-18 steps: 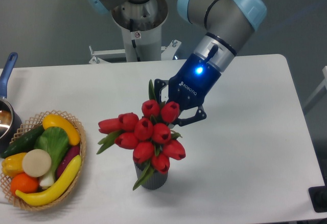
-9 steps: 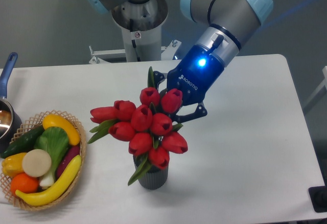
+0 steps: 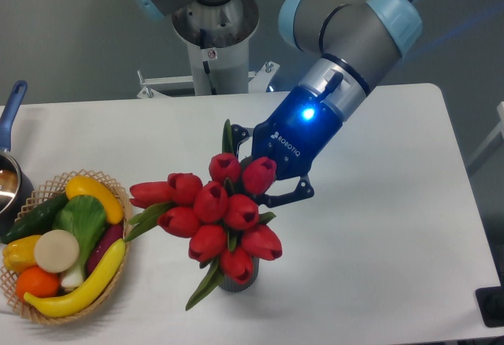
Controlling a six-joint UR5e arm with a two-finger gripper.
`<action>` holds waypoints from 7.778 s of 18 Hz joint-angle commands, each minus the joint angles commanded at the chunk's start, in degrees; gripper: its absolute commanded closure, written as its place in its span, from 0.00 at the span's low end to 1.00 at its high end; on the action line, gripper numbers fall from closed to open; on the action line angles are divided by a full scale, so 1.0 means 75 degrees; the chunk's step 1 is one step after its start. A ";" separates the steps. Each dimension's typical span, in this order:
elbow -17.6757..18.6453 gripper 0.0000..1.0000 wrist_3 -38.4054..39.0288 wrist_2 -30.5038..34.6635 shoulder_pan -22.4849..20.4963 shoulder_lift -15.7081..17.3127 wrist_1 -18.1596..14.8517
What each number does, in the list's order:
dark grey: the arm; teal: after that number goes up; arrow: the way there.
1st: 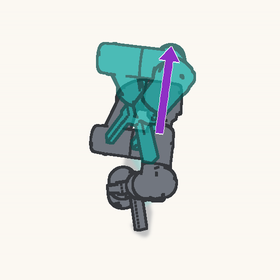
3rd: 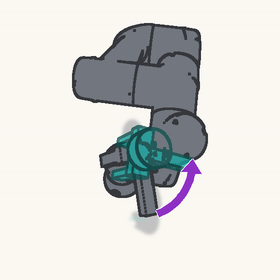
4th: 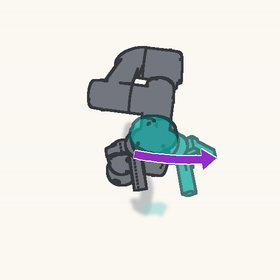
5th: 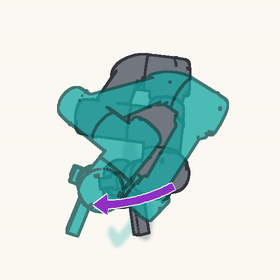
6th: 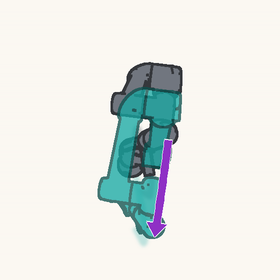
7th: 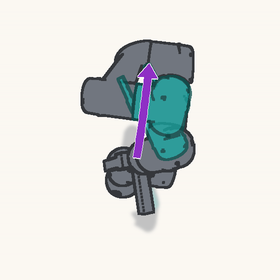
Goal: Insert the flowers into the vase
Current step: 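Lower the tulip stems deeper into the vase opening, then push the tulips down into the vase and settle the bunch, then open the gripper to release the tulips and withdraw upward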
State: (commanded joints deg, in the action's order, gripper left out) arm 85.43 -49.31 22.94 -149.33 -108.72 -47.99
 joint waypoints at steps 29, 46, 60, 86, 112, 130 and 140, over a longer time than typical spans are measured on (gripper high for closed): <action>0.0598 0.86 -0.0187 0.0117 0.0164 -0.0234 0.0891; 0.1172 0.85 -0.0784 0.0129 0.0188 -0.0352 0.0938; 0.1828 0.82 -0.1746 0.0129 0.0187 -0.0387 0.0938; 0.2285 0.72 -0.2449 0.0281 -0.0105 -0.0492 0.0938; 0.2543 0.15 -0.2695 0.0246 -0.0609 -0.0422 0.0973; 0.3070 0.00 -0.2719 0.0223 -0.1828 -0.0047 0.0950; 0.3094 0.00 -0.2730 0.0841 -0.2391 0.0246 0.0914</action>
State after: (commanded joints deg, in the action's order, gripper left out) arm 108.63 -69.78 29.25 -167.25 -106.88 -41.13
